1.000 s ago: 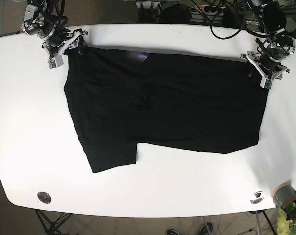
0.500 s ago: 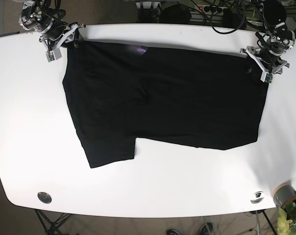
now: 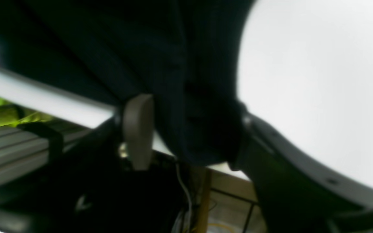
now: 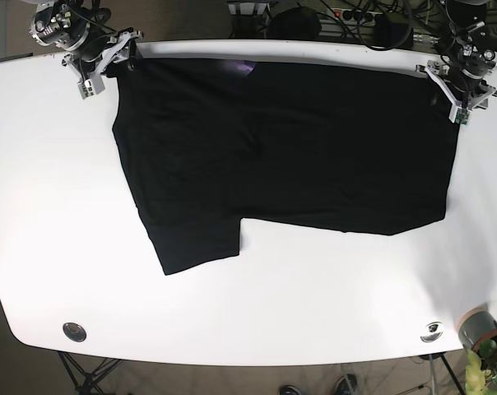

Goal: Fold the T-shirt properly
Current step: 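Release the shirt and move both grippers to its opposite side edge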

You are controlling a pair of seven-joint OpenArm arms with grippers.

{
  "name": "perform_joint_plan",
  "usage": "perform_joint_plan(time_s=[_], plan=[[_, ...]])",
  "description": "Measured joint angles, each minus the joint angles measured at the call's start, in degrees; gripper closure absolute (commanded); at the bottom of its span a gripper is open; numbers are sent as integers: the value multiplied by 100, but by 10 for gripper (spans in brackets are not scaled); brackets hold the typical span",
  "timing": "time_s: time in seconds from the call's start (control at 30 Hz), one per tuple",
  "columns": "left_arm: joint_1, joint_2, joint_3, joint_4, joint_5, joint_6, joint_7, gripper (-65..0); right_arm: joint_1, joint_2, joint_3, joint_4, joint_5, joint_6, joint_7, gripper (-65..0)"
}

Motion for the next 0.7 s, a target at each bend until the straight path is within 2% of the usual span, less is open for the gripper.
perform_joint_plan(time_s=[0.1,0.2,0.37,0.57,0.7], plan=[[-63,81,-17,328,13,39,-17,-371,146,7,-26,103,-9,-37,-28,-445],[-251,164,20,625,2,0,7,-371,433,81,-61,85,-7,-35,-155,-468],[-815,146,31,710,44,4,-15,-371,1032,109,-39,-85,-70,-61,-334,-468],[-1471,131,407,463,111,-13,-24,-371,1917,144,-50,-494,-22,-63,-328,-468],[-2009,133,584,179,745,9,2,-371,2614,208,-70,-977,-225,-35,-330,-468]])
